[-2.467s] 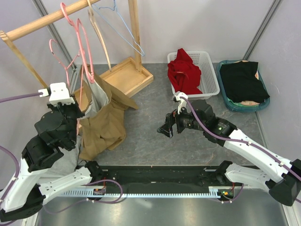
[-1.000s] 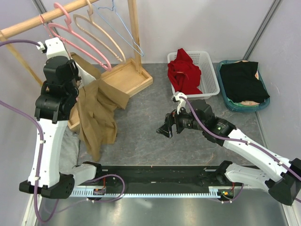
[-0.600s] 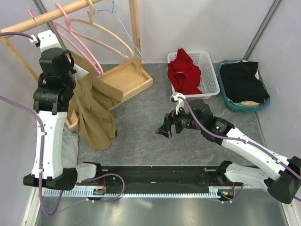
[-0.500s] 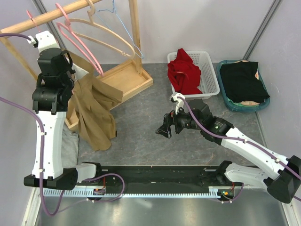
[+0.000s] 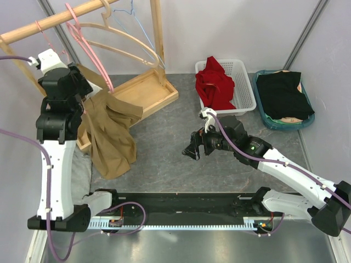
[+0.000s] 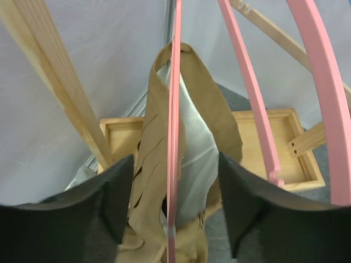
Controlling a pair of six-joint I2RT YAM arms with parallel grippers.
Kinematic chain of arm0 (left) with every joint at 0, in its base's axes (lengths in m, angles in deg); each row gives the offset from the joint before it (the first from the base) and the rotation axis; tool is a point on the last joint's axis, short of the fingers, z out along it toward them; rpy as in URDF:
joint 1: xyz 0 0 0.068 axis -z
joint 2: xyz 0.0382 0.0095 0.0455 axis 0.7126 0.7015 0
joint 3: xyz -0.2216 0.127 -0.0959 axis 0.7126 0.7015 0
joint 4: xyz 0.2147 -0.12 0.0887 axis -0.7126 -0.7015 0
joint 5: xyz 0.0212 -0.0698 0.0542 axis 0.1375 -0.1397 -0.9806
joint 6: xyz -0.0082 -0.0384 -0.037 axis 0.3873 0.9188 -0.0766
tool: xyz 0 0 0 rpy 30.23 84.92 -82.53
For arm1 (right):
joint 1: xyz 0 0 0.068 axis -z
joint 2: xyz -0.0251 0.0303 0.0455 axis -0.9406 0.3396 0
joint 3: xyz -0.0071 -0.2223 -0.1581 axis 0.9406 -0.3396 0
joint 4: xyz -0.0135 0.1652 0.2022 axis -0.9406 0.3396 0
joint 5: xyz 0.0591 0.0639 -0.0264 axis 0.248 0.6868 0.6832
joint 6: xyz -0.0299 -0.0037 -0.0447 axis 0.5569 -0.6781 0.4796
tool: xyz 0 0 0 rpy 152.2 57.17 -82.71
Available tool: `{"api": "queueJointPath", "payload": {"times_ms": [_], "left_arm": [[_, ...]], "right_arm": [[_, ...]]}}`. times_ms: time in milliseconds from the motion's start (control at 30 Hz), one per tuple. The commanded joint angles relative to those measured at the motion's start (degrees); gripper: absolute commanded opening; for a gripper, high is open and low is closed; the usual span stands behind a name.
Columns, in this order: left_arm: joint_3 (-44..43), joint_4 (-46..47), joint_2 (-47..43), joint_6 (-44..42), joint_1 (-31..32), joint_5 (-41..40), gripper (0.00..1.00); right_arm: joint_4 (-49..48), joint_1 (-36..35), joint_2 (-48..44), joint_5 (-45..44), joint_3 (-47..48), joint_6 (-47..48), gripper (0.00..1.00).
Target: Place the skirt on the hanger
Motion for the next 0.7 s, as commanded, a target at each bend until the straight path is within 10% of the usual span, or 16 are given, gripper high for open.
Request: {"api": "queueJointPath", "payload": {"times_ms": [0,267,667], "left_arm": [[-5.0,-4.5,-4.9,0.0,-0.1,2.9,0.78],[-13.0,-15.0,-9.8,-2.7,-0.1,20.9,0.86],[6.3,-4.3,-19.6,0.3,-0.1,70.0,0.84]], "right_arm": [[3.1,-0.3,-0.6,-8.7,3.4,-1.4,0.98],[9.8,1.0,-0.4,-29.6,8.8,-5.4,0.98],[9.4,21.1,14.6,-21.0,20.1,-2.6,0.98]]}}
